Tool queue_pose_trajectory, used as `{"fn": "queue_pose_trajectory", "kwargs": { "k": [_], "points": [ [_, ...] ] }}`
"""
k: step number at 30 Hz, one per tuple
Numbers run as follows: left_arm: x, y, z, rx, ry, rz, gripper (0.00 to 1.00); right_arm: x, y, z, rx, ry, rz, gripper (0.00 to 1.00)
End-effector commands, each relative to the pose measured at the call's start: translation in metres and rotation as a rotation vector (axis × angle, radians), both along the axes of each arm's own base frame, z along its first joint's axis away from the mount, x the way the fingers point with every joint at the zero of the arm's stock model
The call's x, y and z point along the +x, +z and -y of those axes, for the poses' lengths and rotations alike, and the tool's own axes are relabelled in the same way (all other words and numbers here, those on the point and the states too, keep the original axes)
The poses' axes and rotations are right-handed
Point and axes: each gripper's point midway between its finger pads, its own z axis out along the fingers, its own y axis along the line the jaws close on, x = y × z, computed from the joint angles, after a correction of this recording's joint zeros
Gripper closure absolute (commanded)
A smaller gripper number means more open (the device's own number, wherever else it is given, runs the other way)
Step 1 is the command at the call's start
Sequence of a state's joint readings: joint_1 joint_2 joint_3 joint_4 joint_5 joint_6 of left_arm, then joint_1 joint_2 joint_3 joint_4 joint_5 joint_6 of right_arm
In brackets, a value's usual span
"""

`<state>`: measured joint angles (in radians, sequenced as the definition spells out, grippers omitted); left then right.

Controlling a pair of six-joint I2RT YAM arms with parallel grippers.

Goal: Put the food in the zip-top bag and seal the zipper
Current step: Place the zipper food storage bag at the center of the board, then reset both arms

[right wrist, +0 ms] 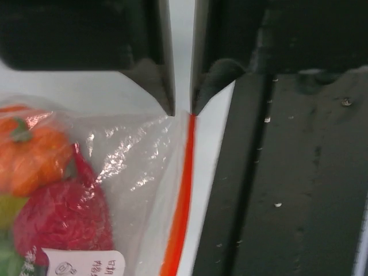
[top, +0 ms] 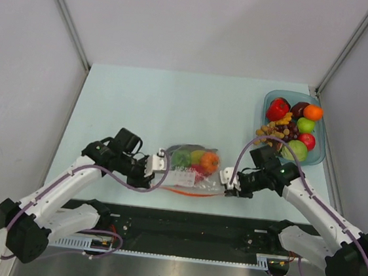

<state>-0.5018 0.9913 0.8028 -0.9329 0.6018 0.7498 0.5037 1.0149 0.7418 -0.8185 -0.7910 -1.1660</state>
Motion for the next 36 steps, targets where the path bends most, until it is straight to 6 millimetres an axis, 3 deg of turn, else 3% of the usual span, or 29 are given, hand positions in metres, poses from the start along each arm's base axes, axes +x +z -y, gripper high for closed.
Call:
{"fn": "queue_pose_trajectory", "kwargs": {
  "k": [1,2,4,5,8,9,11,12,15,17,19,21,22,23,25,26,28,29,32,36],
  "points": [
    [-0.022,0.006,0.004,-0.045,-0.110,0.035,0.67,-0.026,-0.011,0.009,-0.073,0.098,-0.003,0.62],
    [-0.025,0.010,0.002,-0.044,-0.114,0.030,0.61,-0.023,-0.006,0.009,-0.072,0.082,0.013,0.31],
    [-0.022,0.029,0.006,-0.066,-0.116,0.053,0.34,-0.016,0.006,0.005,-0.049,-0.010,0.001,0.15],
    [-0.022,0.036,0.005,-0.067,-0.090,0.047,0.06,-0.010,0.023,0.004,-0.014,-0.044,0.047,0.04],
    [-0.001,0.073,0.011,-0.089,0.047,0.070,0.00,0.006,0.060,-0.001,0.082,-0.172,0.084,0.00],
    [0.012,0.094,0.015,-0.118,0.089,0.110,0.00,0.014,0.081,-0.003,0.135,-0.221,0.112,0.00],
    [0.023,0.110,0.020,-0.152,0.158,0.081,0.00,0.042,0.113,-0.007,0.237,-0.371,0.127,0.00],
    [0.037,0.129,0.026,-0.197,0.190,0.127,0.00,0.058,0.128,-0.008,0.271,-0.418,0.138,0.00],
    [0.069,0.146,0.030,-0.227,0.318,0.109,0.00,0.112,0.168,-0.005,0.361,-0.586,0.148,0.00],
    [0.088,0.153,0.028,-0.267,0.415,0.043,0.00,0.138,0.175,0.003,0.370,-0.679,0.105,0.00],
    [0.123,0.160,0.021,-0.309,0.543,-0.043,0.00,0.167,0.186,0.009,0.393,-0.749,0.084,0.00],
    [0.157,0.161,0.012,-0.323,0.653,-0.106,0.00,0.194,0.189,0.029,0.429,-0.864,0.029,0.00],
    [0.178,0.159,-0.003,-0.325,0.769,-0.134,0.00,0.209,0.189,0.033,0.434,-0.895,0.000,0.00],
    [0.191,0.166,-0.008,-0.331,0.807,-0.118,0.00,0.223,0.185,0.052,0.443,-0.976,-0.045,0.00],
    [0.217,0.153,-0.026,-0.288,0.911,-0.110,0.00,0.244,0.171,0.067,0.429,-1.044,-0.115,0.01],
    [0.223,0.145,-0.031,-0.275,0.935,-0.107,0.00,0.253,0.166,0.086,0.430,-1.108,-0.137,0.00],
    [0.234,0.130,-0.044,-0.255,0.971,-0.092,0.00,0.263,0.144,0.105,0.398,-1.173,-0.193,0.00],
    [0.233,0.110,-0.049,-0.232,0.993,-0.117,0.00,0.265,0.136,0.114,0.380,-1.202,-0.211,0.00],
    [0.236,0.081,-0.065,-0.204,1.058,-0.129,0.00,0.271,0.109,0.138,0.318,-1.276,-0.244,0.00],
    [0.245,0.082,-0.085,-0.213,1.112,-0.088,0.00,0.280,0.114,0.160,0.360,-1.331,-0.241,0.00]
  ]
}}
